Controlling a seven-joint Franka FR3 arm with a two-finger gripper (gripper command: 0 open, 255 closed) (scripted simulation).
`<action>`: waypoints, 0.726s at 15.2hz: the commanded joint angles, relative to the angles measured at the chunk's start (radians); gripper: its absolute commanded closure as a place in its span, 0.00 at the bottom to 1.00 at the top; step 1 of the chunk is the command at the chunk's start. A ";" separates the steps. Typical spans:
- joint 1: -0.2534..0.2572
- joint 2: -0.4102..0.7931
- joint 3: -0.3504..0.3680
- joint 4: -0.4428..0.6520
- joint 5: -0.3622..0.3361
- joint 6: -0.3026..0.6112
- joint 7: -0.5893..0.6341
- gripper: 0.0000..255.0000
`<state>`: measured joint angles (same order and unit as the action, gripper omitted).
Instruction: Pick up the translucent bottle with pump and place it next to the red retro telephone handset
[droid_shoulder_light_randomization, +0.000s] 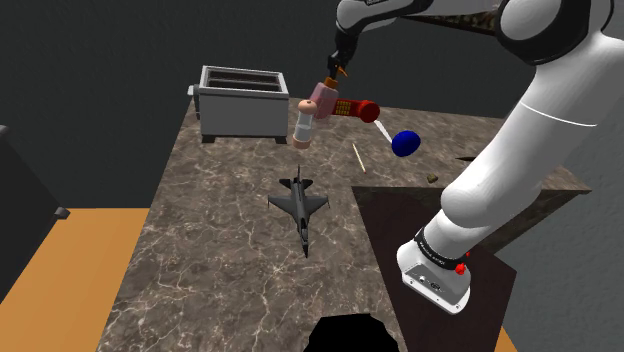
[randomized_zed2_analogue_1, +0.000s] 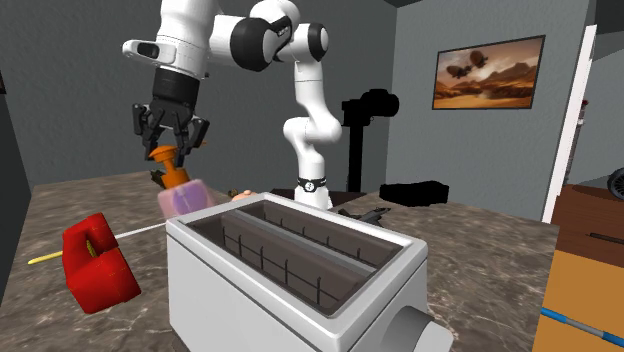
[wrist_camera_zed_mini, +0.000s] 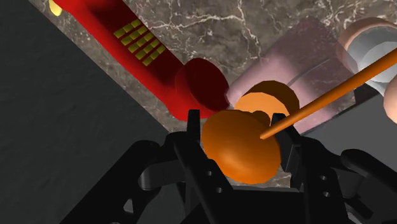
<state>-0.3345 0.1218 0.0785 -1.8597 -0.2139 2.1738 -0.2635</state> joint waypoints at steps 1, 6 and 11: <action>0.000 0.008 0.000 -0.020 -0.005 0.027 0.007 1.00; 0.000 0.029 -0.003 -0.061 -0.016 0.088 0.023 1.00; 0.000 0.046 -0.005 -0.086 -0.026 0.129 0.034 1.00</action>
<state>-0.3344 0.1656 0.0738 -1.9447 -0.2387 2.2997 -0.2309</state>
